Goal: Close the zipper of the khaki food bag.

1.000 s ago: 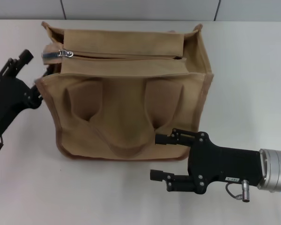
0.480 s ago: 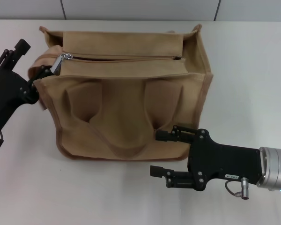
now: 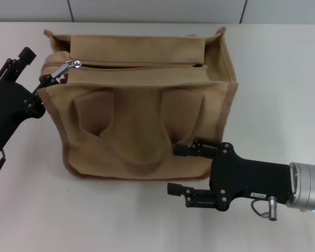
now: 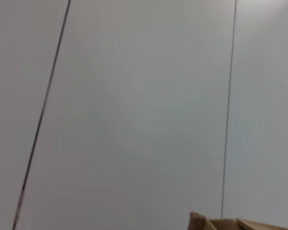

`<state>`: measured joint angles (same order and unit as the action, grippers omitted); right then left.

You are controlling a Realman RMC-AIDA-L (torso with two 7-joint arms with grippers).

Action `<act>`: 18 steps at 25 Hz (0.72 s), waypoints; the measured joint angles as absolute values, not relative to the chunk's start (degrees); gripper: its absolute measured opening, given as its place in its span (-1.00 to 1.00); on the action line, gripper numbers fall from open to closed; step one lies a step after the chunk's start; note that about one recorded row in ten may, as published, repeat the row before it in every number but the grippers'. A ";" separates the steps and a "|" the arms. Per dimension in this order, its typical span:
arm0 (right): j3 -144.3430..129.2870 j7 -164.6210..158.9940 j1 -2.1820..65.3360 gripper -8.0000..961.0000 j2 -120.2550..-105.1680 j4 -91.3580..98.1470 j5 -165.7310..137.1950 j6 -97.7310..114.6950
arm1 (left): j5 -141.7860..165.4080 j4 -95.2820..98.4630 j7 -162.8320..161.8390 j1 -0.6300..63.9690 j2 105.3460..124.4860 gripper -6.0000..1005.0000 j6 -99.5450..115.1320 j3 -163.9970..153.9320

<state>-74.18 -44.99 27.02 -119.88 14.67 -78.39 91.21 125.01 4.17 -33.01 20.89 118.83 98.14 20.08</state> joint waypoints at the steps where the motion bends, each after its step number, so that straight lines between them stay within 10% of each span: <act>1: -74.18 -44.99 27.05 0.58 -119.88 14.67 -78.39 91.05 | 124.97 3.75 -32.38 20.68 118.83 0.51 98.16 20.55; 5: -74.18 -44.99 27.02 0.58 -119.89 14.62 -78.39 90.70 | 124.89 1.05 -28.00 19.68 118.83 0.51 98.23 21.21; 18: -74.17 -45.43 26.93 0.58 -119.88 13.56 -75.39 94.81 | 125.16 -0.05 -28.47 19.17 118.82 -0.45 100.60 20.92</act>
<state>-74.17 -45.43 26.93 -119.88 13.56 -75.39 94.81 125.16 -0.05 -28.47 19.17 118.82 100.60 20.92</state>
